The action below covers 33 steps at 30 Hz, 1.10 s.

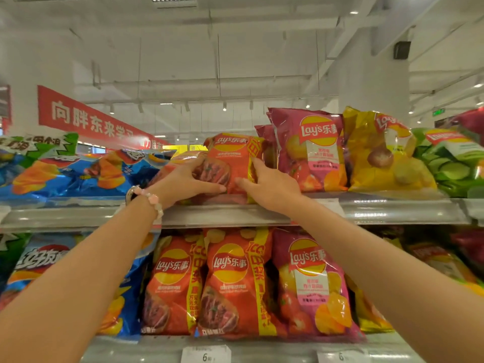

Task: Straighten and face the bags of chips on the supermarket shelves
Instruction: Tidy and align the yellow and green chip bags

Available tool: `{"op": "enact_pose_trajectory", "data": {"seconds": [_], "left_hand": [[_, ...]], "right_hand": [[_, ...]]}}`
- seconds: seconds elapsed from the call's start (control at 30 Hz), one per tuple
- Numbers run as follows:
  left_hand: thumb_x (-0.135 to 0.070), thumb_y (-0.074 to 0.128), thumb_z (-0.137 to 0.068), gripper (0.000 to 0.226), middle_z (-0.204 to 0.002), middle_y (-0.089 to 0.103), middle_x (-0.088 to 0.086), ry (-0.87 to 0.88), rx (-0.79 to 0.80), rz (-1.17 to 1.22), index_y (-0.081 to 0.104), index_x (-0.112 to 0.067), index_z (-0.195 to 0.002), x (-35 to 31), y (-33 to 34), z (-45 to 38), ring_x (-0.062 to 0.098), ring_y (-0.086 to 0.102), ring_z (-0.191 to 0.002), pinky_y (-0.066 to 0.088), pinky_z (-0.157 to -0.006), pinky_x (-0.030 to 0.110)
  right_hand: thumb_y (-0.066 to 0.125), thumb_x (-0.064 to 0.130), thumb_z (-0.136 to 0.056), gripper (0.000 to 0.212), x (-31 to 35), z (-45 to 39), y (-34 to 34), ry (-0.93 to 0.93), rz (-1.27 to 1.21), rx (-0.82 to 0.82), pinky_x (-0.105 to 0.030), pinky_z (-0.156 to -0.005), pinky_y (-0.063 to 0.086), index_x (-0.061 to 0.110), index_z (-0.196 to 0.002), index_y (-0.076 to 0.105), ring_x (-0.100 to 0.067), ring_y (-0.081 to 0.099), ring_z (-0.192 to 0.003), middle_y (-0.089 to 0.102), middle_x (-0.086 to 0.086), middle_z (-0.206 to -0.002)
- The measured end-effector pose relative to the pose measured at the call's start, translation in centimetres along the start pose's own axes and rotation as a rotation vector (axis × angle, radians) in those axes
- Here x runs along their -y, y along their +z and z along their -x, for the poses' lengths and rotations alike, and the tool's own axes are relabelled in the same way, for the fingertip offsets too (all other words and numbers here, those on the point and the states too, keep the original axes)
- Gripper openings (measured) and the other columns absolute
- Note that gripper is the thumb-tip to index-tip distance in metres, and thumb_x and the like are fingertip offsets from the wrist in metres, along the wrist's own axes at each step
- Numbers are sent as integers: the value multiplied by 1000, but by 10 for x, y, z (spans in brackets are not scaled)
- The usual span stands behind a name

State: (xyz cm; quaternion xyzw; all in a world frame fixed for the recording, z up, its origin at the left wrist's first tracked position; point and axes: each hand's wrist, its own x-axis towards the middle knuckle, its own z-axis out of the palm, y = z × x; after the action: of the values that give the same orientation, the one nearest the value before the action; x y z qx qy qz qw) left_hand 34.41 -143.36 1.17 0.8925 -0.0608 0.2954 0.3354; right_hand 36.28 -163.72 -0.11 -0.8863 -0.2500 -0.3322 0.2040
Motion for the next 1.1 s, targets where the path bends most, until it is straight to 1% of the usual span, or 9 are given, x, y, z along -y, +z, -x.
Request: {"op": "enact_pose_trajectory", "data": {"seconds": [0.2,0.37,0.47,0.57,0.73,0.83,0.93,1.03,1.1], "left_hand": [[-48,83,-59,93,-124,60,0,42,-24,1,45,-21,-139,1,3,1,13,57,-104,44,-88,26],[-42,80,-70,94,-134,53,5,119,-77,-157,30,-19,-146,-7,5,4,17,53,-113,43,-96,31],[-40,79,-72,94,-141,45,8,196,-188,-163,27,-18,-147,-20,17,13,23,46,-124,38,-101,35],[-41,76,-75,87,-128,50,6,282,-330,-169,31,-15,-145,-42,35,22,28,41,-127,33,-105,43],[-44,72,-77,73,-137,48,12,332,-560,-225,43,-12,-136,-91,67,27,31,40,-129,29,-108,45],[-39,75,-76,69,-131,47,8,414,-508,-77,44,-15,-134,-128,94,29,27,43,-123,37,-105,43],[-32,78,-74,75,-125,43,0,481,-396,35,41,-18,-137,-165,124,27,23,44,-120,41,-101,38],[-34,80,-72,82,-131,43,-2,465,-212,120,35,-27,-140,-195,154,21,20,44,-122,44,-101,40],[-41,83,-67,92,-125,45,-11,416,-80,163,30,-33,-142,-209,171,15,17,47,-119,47,-93,25]], "right_hand": [[39,58,-94,65,3,5,2,16,1,-34,-37,-74,36,22,-146,23,-34,58,-109,59,-8,-125],[50,45,-94,61,5,16,-5,-54,-179,-127,-39,-87,46,15,-143,30,-31,56,-113,57,-8,-127],[52,38,-94,60,-3,29,-13,-94,-295,-204,-39,-94,46,17,-145,29,-24,53,-116,51,-6,-135],[54,29,-93,57,-20,47,-26,-196,-366,-331,-31,-90,49,22,-145,32,-14,53,-111,49,-1,-134],[59,20,-89,57,-74,65,-64,-228,-307,-545,-28,-99,39,14,-142,39,-18,46,-122,49,-6,-136],[62,21,-87,59,-118,72,-91,-131,-217,-644,-35,-102,37,12,-141,39,-23,45,-122,48,-9,-135],[65,29,-86,67,-164,76,-115,-15,-197,-593,-40,-109,33,18,-144,34,-22,36,-132,39,-7,-144],[68,35,-84,76,-201,79,-131,61,-278,-451,-26,-107,30,24,-147,26,-11,32,-135,34,4,-147],[70,32,-83,75,-217,81,-138,38,-405,-354,-6,-95,29,28,-145,27,11,37,-118,39,23,-131]]}}
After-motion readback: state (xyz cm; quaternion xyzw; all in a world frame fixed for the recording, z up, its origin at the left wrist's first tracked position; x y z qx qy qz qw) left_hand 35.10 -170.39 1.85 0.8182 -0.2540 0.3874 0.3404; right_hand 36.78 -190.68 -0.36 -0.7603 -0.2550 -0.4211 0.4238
